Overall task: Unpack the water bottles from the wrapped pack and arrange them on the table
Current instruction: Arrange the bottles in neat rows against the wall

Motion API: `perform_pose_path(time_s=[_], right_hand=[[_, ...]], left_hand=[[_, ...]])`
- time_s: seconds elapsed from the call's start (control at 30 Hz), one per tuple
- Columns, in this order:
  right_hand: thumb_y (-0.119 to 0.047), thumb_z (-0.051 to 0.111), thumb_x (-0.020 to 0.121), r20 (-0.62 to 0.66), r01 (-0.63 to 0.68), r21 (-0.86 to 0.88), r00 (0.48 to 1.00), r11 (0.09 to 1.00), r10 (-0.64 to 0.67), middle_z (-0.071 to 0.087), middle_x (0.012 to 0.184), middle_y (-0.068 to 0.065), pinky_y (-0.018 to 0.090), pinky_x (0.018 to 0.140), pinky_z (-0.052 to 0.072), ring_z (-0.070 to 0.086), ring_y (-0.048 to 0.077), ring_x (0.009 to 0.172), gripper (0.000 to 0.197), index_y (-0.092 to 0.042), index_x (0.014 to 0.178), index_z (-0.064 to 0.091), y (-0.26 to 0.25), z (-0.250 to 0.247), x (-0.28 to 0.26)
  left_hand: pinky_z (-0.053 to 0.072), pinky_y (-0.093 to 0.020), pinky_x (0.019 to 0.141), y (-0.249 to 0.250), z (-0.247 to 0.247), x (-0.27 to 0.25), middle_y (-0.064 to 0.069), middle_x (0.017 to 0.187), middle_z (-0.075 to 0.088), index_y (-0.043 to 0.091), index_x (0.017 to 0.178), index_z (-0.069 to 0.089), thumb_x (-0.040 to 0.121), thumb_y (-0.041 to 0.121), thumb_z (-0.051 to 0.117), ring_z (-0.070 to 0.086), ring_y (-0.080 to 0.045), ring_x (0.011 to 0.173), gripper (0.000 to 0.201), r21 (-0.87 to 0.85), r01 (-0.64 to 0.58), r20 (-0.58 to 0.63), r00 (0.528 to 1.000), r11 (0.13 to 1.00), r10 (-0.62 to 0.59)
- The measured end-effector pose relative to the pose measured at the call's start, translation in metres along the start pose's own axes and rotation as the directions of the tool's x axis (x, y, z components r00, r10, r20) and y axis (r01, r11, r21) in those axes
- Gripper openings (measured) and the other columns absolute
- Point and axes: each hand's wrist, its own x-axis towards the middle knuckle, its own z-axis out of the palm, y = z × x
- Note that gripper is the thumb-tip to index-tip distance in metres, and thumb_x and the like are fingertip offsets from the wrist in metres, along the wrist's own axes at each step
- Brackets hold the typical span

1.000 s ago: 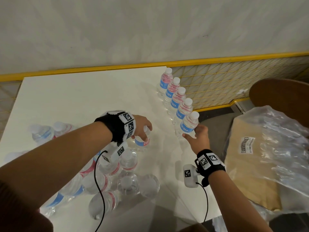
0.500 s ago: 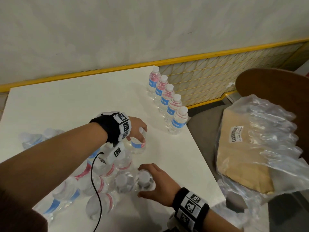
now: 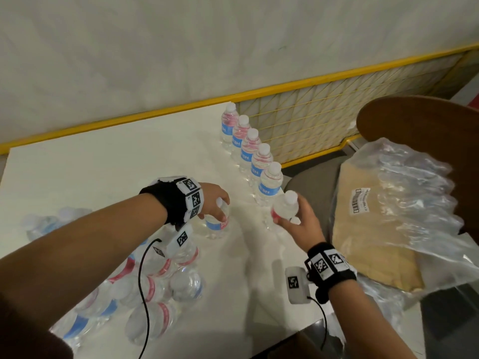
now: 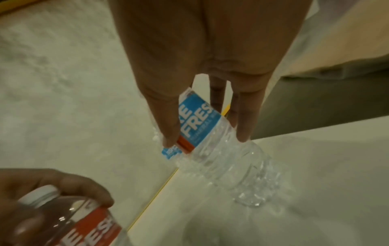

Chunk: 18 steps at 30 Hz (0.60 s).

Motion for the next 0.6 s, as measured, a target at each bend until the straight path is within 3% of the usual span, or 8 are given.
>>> perform_pose_path(time_s=[0.17,0.33,0.4,0.47,0.6], right_hand=[[-0.027,0.081,0.071,0.030,-0.051,0.065,0.998,0.997,0.049,0.058,0.122,-0.010,0.041,0.104,0.044,0.056,0.012,0.115,0.060,-0.035,0.117,0.042,0.008,-0.010,0.019],[-0.014,0.073,0.080,0.135,0.002,0.083,0.991,0.997,-0.014,0.055,0.124,-0.012,0.034,0.103,0.041,0.053,0.014,0.120,0.057,-0.046,0.116,0.042,0.005,-0.014,0.022],[-0.027,0.080,0.072,0.123,0.012,0.055,0.992,0.998,-0.019,0.053,0.128,-0.012,0.033,0.103,0.042,0.052,0.013,0.121,0.065,-0.051,0.117,0.040,0.004,-0.010,0.022],[-0.040,0.082,0.063,0.085,0.018,0.021,0.996,1.000,-0.020,0.050,0.132,-0.011,0.036,0.102,0.043,0.050,0.013,0.122,0.075,-0.047,0.124,0.038,0.006,-0.004,0.023],[-0.022,0.076,0.077,0.045,-0.024,0.046,0.999,0.999,0.022,0.051,0.127,-0.013,0.028,0.092,0.044,0.050,0.011,0.120,0.072,-0.036,0.135,0.034,0.007,0.002,0.021]], left_hand=[[0.057,-0.037,0.084,0.001,-0.001,-0.001,-0.004,0.135,0.043,0.024,0.133,0.048,0.082,0.033,0.070,0.063,-0.033,0.105,0.057,-0.012,0.014,0.005,1.000,1.000,-0.014],[0.052,-0.023,0.068,0.003,0.000,-0.004,-0.004,0.136,0.042,0.022,0.135,0.046,0.085,0.030,0.068,0.060,-0.026,0.084,0.056,-0.009,0.016,-0.008,1.000,1.000,-0.016],[0.054,-0.027,0.072,0.003,-0.001,-0.005,-0.004,0.137,0.042,0.022,0.135,0.046,0.084,0.031,0.068,0.063,-0.029,0.089,0.056,0.002,0.015,-0.007,1.000,1.000,-0.015],[0.056,-0.034,0.080,0.004,-0.002,-0.006,-0.005,0.136,0.042,0.023,0.134,0.047,0.083,0.032,0.069,0.065,-0.033,0.099,0.056,0.007,0.022,-0.003,1.000,1.000,-0.022],[0.055,-0.035,0.084,0.005,-0.001,-0.008,-0.003,0.137,0.040,0.024,0.135,0.047,0.084,0.033,0.068,0.063,-0.029,0.092,0.056,0.013,0.018,-0.006,1.000,1.000,-0.018]])
